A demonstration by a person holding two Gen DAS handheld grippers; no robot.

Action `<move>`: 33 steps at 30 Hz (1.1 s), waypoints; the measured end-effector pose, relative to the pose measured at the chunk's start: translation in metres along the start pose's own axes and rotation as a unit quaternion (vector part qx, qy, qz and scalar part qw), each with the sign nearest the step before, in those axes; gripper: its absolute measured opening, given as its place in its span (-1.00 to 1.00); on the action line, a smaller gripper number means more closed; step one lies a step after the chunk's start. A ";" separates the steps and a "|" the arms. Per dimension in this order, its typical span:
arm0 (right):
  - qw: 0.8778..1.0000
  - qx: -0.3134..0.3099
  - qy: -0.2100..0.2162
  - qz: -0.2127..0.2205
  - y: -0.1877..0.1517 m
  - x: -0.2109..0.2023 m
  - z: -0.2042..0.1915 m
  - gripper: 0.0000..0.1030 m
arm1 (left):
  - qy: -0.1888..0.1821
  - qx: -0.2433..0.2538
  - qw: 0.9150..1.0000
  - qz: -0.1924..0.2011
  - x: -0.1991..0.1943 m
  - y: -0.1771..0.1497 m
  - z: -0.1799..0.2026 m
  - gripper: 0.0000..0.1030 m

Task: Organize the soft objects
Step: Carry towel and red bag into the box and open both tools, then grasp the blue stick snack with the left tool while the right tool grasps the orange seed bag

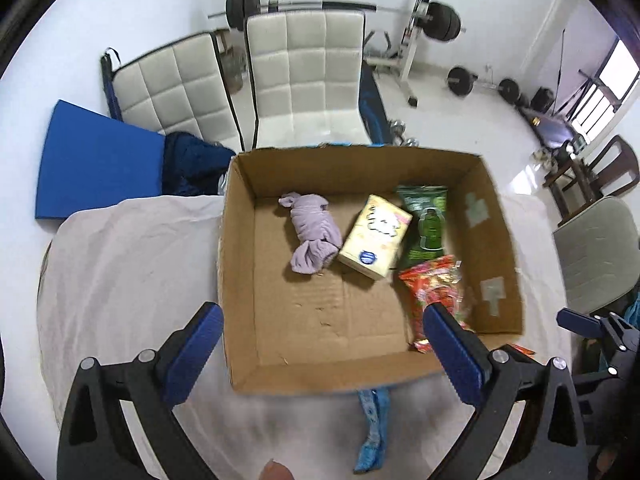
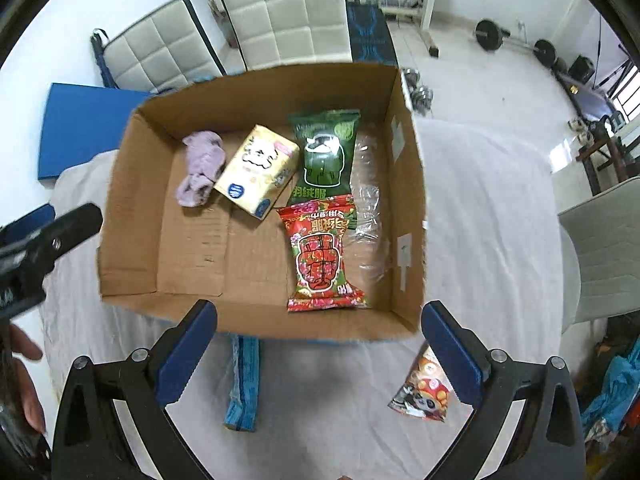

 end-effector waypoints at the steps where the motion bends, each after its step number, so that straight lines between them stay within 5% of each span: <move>1: 1.000 -0.003 -0.003 0.009 -0.006 -0.009 -0.001 1.00 | 0.000 -0.001 1.000 0.006 -0.007 -0.005 0.001 0.98; 18: 0.994 -0.011 0.008 0.109 -0.081 -0.119 -0.002 1.00 | -0.001 -0.031 0.997 0.077 -0.103 -0.068 0.005 0.98; 27: 0.993 0.001 0.023 0.113 -0.089 -0.132 0.009 1.00 | 0.022 -0.049 0.996 0.066 -0.090 -0.083 0.012 0.98; 33: 0.996 0.065 0.016 0.051 -0.086 -0.076 0.066 1.00 | -0.005 -0.066 0.998 0.002 -0.030 -0.095 0.016 0.98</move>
Point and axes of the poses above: each gripper's, at about its wrist camera, not at the fingertips, and x roughly the way its jaws point, z to its right, y to its top, the point moved 2 cm from there along x, roughly the way its jaws point, and after that the axes turned 5 degrees about -z, right-handed, at the moved point
